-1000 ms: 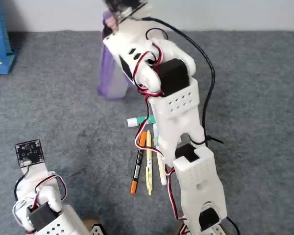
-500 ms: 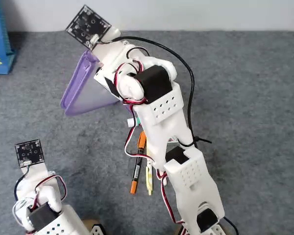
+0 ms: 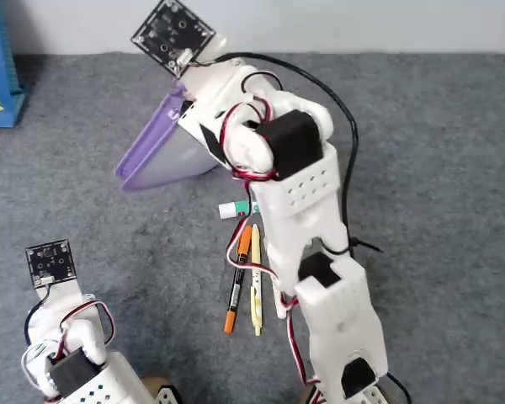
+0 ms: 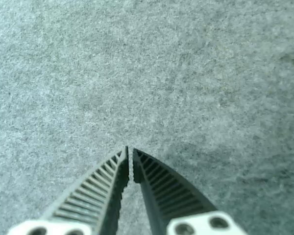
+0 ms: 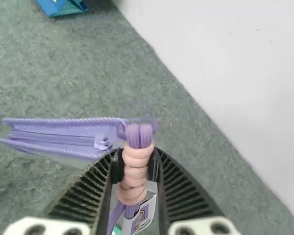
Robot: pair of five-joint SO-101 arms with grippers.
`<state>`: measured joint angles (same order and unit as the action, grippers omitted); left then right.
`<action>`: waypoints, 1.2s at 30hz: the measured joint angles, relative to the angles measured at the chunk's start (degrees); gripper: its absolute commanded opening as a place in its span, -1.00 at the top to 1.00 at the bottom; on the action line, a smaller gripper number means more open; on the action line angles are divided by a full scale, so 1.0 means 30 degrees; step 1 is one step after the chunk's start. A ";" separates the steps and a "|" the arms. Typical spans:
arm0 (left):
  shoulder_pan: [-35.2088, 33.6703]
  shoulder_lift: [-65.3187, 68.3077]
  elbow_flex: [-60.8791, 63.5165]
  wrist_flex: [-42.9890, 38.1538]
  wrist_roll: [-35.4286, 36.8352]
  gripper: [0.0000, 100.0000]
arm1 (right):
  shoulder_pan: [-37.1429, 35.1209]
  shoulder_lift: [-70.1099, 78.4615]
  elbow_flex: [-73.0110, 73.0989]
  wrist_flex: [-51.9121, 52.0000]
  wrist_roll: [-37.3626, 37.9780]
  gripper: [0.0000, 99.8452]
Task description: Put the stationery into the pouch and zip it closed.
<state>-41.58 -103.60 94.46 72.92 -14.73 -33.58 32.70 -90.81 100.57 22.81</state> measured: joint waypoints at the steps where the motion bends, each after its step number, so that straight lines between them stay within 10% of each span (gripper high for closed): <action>1: 0.0000 0.0000 0.0000 0.0000 0.0000 0.97 | 0.0000 -0.0557 0.0586 0.0000 -0.0410 0.98; 12: -0.0879 0.0000 0.0000 0.0000 -0.0029 0.96 | -0.0440 -0.8586 1.3128 0.0000 -0.2051 0.98; 23: -0.0733 0.0000 -0.1143 -0.1201 -0.1963 0.85 | -0.0410 -1.0344 1.4945 0.0029 -0.2139 0.98; 36: 0.4894 0.0000 -0.6711 -0.1260 0.2667 0.85 | -0.0293 -1.0403 1.6498 0.0029 -0.4659 0.98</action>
<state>-26.90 -103.60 74.33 69.14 -6.73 -34.46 1.49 -41.32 100.66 8.84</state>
